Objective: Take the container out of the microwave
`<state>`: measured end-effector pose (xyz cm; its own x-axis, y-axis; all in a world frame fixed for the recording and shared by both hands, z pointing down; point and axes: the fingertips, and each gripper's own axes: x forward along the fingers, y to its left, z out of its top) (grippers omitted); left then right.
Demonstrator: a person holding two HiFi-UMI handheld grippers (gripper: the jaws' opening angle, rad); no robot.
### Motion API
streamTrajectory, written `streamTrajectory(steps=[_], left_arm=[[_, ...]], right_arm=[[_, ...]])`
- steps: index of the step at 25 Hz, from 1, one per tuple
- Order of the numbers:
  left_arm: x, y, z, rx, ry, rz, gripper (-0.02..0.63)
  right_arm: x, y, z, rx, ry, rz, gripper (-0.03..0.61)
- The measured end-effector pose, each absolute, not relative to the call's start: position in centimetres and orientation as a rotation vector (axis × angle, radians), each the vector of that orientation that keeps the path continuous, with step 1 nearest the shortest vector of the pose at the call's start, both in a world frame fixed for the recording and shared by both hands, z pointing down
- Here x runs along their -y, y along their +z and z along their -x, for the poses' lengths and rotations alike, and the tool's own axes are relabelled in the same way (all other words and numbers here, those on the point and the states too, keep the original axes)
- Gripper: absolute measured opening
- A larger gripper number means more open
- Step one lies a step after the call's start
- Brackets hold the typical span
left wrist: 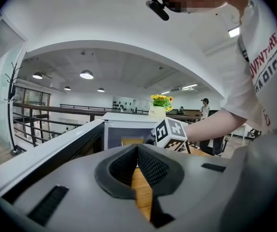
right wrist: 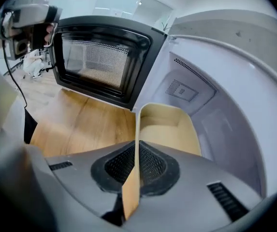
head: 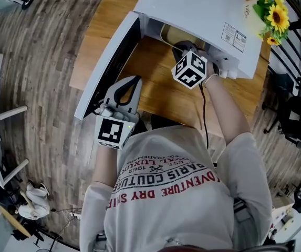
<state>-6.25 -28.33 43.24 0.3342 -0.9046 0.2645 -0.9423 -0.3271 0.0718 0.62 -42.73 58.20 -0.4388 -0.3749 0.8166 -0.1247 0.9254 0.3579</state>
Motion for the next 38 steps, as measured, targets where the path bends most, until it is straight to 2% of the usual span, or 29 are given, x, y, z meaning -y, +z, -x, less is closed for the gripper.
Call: streamTrajectory(steps=[12, 20, 38], left_arm=[[24.9, 41.0, 6.5, 1.505, 0.251, -2.553, 0.017], [22.4, 38.9, 7.1, 1.415, 0.251, -2.669, 0.017], [21.0, 33.2, 7.0, 1.365, 0.18, -2.843, 0.017]], right_arm=[[34.3, 53.6, -1.9, 2.124, -0.124, -0.561, 0.035], [29.0, 47.1, -3.1, 2.262, -0.044, -0.889, 0.035], [21.2, 33.8, -8.5, 2.462, -0.116, -1.538, 0.034]])
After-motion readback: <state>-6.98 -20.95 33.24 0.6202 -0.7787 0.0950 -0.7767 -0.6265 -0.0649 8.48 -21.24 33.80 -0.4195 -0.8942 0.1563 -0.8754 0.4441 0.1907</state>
